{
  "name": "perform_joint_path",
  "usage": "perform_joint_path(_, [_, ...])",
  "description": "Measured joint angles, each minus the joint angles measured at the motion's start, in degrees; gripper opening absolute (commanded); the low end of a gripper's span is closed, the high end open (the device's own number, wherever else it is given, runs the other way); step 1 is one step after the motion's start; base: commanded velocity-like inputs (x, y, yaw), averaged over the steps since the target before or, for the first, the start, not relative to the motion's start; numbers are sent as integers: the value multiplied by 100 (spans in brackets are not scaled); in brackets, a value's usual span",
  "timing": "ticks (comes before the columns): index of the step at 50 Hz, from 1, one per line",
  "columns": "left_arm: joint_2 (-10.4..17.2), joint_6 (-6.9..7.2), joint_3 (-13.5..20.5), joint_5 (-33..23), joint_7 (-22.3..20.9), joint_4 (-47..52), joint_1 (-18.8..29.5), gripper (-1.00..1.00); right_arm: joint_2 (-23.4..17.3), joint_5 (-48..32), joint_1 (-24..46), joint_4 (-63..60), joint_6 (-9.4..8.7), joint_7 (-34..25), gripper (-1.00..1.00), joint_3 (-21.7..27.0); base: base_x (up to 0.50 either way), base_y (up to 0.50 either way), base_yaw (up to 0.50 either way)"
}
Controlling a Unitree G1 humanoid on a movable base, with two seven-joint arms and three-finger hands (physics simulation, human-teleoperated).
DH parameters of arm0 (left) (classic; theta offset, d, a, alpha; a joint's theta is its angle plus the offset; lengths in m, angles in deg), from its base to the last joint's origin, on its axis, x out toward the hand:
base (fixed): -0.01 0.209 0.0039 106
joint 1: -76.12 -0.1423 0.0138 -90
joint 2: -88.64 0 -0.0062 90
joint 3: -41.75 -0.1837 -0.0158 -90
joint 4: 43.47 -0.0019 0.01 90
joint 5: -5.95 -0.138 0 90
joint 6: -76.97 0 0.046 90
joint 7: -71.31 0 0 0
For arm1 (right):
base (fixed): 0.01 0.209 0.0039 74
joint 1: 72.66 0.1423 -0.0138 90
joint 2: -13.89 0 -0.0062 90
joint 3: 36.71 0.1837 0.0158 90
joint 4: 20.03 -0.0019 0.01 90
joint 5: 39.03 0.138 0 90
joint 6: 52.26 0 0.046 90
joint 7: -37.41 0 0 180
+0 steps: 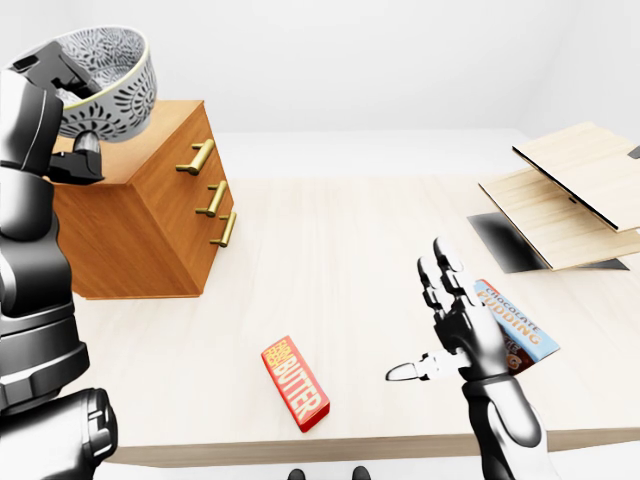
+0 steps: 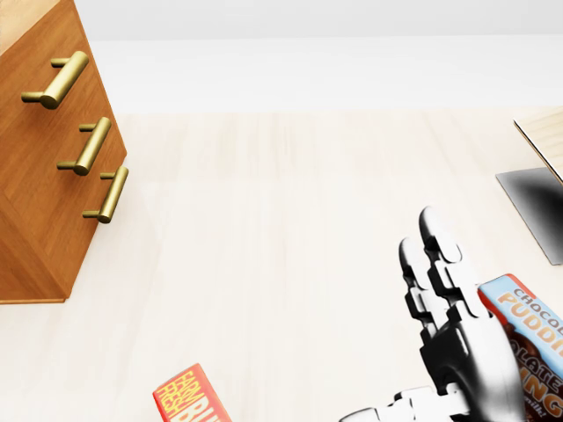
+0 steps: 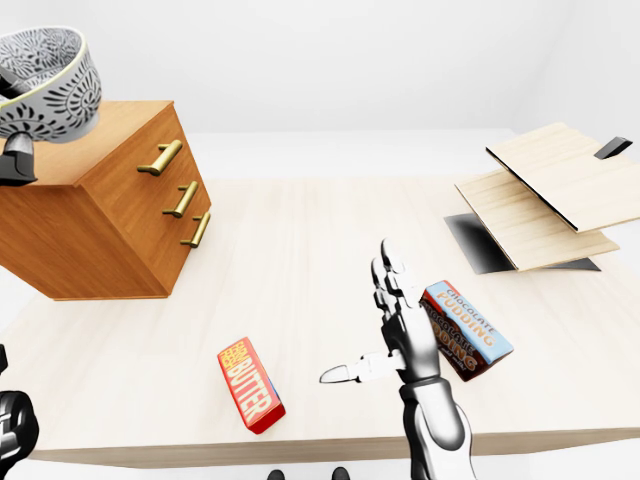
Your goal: Close the top drawer of the cabinet and put the bowl on top of it.
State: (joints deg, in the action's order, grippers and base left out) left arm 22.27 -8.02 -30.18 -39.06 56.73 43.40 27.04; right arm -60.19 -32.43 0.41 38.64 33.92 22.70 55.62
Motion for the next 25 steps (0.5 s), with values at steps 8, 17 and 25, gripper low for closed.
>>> perform_joint_path(8, [116,0,1,286,324,-453,103,-100,-10,-30,-4,40,33,16,100,-51,0,0,0])
perform_joint_path(17, [274,0,-30,609,697,-1109,281,-100,-22,-55,-1,76,53,38,100,-99,0,0,0])
perform_joint_path(25, [371,0,-80,814,955,-1600,411,-100,-32,-75,7,102,64,54,100,-132,0,0,0])
